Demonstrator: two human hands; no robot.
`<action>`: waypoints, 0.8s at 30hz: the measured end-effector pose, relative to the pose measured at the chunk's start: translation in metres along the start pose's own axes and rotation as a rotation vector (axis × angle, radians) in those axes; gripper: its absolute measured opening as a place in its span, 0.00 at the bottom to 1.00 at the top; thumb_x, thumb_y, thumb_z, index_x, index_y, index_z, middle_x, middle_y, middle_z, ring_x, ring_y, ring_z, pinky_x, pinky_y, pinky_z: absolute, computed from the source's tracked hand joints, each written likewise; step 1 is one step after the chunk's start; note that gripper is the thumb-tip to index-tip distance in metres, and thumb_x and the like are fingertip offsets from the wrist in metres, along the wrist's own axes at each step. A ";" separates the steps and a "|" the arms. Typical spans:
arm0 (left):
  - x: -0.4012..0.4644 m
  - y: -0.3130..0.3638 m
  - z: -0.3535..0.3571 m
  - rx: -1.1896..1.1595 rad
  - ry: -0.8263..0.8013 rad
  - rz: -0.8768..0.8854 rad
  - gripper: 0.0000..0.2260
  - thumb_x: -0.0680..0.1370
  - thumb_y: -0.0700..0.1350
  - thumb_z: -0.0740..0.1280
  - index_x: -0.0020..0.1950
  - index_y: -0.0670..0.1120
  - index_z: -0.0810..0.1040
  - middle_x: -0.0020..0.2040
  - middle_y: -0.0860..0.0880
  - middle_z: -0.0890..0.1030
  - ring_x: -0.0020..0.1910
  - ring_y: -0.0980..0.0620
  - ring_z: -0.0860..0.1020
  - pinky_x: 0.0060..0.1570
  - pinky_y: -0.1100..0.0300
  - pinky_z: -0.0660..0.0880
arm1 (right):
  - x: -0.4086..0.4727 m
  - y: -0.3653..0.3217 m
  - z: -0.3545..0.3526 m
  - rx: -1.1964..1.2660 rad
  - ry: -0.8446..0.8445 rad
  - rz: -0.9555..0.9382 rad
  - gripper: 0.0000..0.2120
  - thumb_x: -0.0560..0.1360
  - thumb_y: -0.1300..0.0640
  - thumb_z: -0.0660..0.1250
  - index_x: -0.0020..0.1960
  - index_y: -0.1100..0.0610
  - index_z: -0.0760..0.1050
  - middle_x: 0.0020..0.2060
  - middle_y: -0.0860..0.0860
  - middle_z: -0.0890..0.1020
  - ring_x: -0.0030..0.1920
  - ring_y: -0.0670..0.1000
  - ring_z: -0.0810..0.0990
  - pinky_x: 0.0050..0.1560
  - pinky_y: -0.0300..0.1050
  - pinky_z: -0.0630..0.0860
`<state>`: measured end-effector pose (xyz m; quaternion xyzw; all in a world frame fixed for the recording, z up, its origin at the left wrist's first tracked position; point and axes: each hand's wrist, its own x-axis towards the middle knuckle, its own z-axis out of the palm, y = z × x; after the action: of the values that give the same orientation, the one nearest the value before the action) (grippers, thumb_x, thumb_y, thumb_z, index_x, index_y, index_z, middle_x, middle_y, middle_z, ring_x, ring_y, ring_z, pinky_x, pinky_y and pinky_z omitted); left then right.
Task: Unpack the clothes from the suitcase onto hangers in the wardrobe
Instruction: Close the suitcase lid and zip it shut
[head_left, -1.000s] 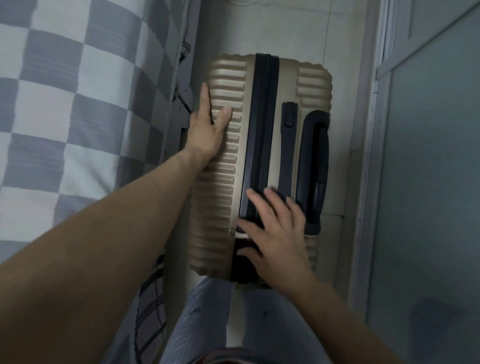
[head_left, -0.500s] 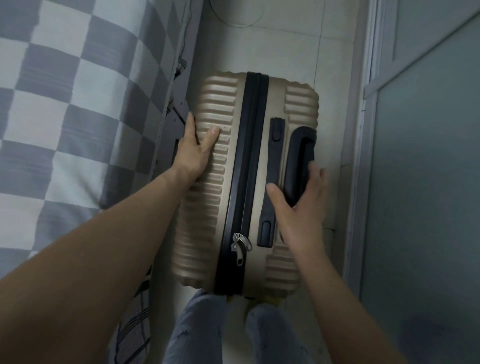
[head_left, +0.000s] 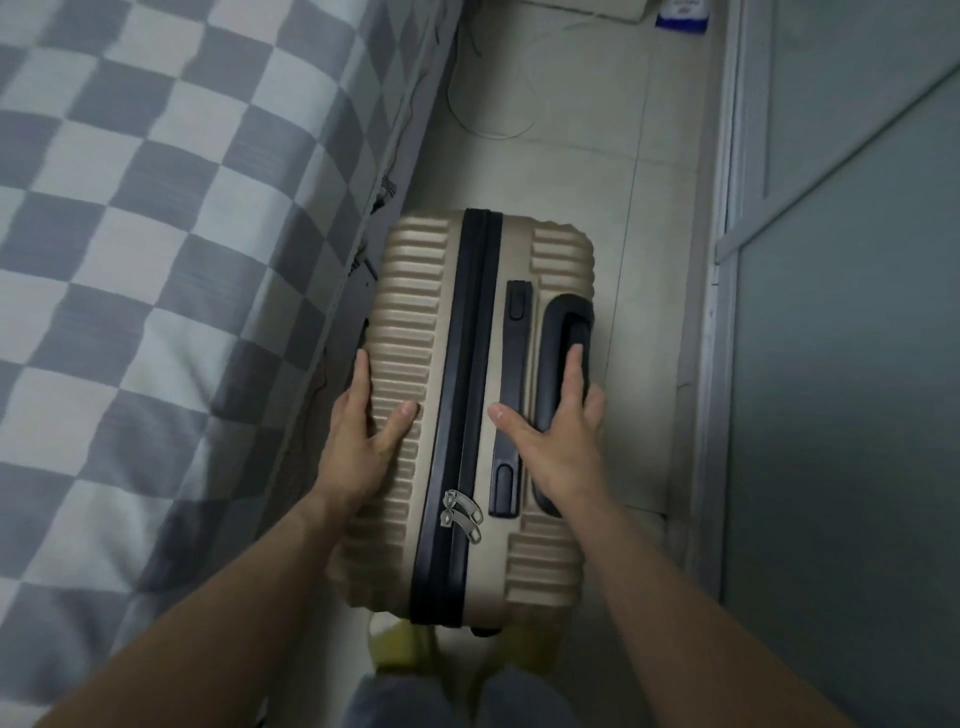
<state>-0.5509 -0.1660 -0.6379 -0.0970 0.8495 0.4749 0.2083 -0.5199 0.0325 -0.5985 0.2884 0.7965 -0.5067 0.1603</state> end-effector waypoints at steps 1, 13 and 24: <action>-0.002 -0.006 -0.003 -0.002 0.000 0.003 0.41 0.62 0.76 0.60 0.69 0.72 0.42 0.70 0.48 0.68 0.67 0.49 0.68 0.67 0.43 0.65 | -0.004 0.000 0.003 0.001 -0.001 -0.007 0.48 0.70 0.42 0.69 0.73 0.38 0.36 0.75 0.50 0.43 0.75 0.55 0.48 0.71 0.58 0.53; -0.067 -0.056 -0.010 0.026 -0.070 0.048 0.40 0.65 0.72 0.60 0.71 0.68 0.42 0.67 0.45 0.70 0.62 0.47 0.73 0.66 0.44 0.67 | -0.084 0.048 0.035 0.044 0.067 0.031 0.48 0.70 0.43 0.70 0.73 0.38 0.36 0.75 0.50 0.44 0.75 0.56 0.48 0.71 0.59 0.53; -0.178 -0.100 -0.012 0.082 -0.043 0.073 0.36 0.75 0.58 0.62 0.75 0.58 0.43 0.70 0.41 0.62 0.66 0.45 0.67 0.68 0.50 0.62 | -0.184 0.102 0.065 0.041 0.064 0.045 0.48 0.70 0.43 0.70 0.73 0.38 0.36 0.75 0.51 0.44 0.75 0.56 0.47 0.72 0.59 0.52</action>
<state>-0.3588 -0.2349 -0.6301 -0.0468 0.8665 0.4490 0.2130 -0.3154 -0.0482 -0.5991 0.3256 0.7839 -0.5097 0.1402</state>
